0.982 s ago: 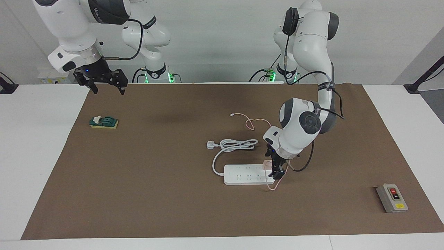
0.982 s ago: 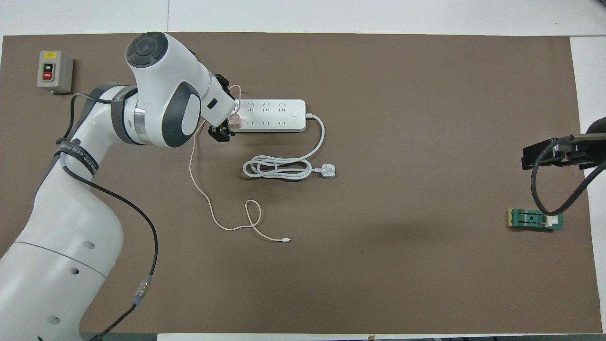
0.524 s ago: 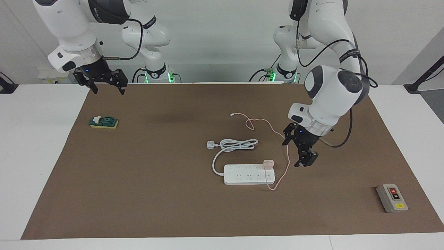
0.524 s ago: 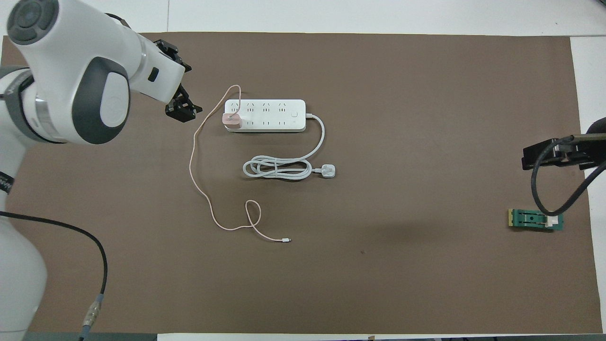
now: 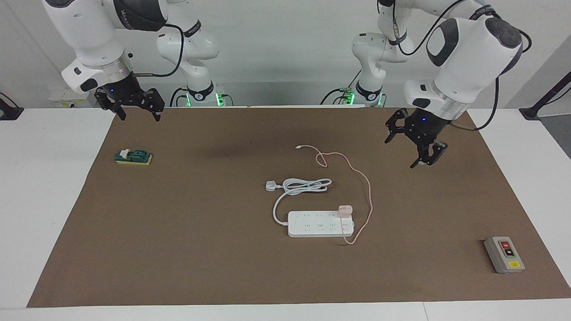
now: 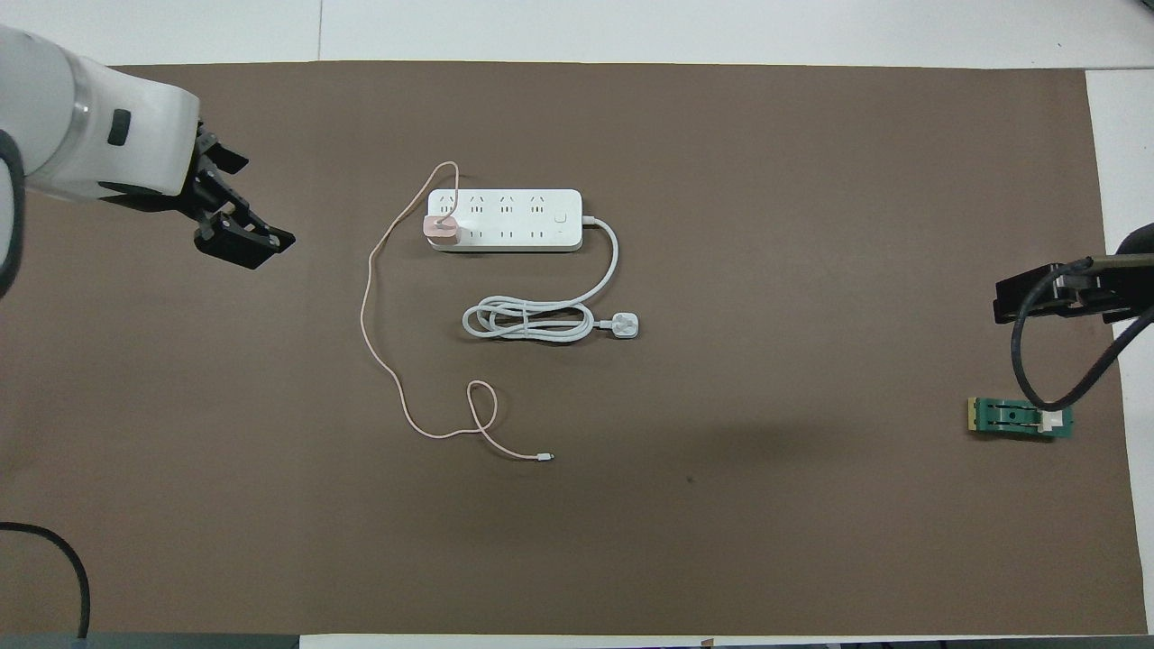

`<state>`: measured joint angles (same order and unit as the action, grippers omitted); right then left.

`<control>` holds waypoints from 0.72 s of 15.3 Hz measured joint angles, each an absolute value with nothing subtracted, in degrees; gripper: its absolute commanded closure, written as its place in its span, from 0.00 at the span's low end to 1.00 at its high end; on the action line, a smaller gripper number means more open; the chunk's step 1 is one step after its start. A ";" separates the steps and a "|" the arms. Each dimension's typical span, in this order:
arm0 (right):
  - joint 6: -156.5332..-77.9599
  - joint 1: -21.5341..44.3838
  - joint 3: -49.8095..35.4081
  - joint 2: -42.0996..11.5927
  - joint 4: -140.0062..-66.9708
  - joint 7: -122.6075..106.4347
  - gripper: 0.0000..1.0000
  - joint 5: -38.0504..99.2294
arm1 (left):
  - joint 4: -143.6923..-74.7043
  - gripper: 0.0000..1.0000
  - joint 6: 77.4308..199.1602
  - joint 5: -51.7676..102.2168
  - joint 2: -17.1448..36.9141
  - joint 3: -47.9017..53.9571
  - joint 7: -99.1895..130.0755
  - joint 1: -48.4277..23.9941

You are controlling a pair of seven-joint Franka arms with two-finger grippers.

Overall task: Plug charger into power strip
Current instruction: 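Open the left gripper and pull it back from the strip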

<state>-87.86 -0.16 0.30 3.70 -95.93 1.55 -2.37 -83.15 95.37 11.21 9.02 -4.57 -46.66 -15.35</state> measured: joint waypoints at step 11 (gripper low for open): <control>-87.86 -0.24 0.32 3.70 -95.93 1.55 0.00 -2.37 | -83.30 0.00 85.83 1.25 4.26 -4.65 -15.29 -10.94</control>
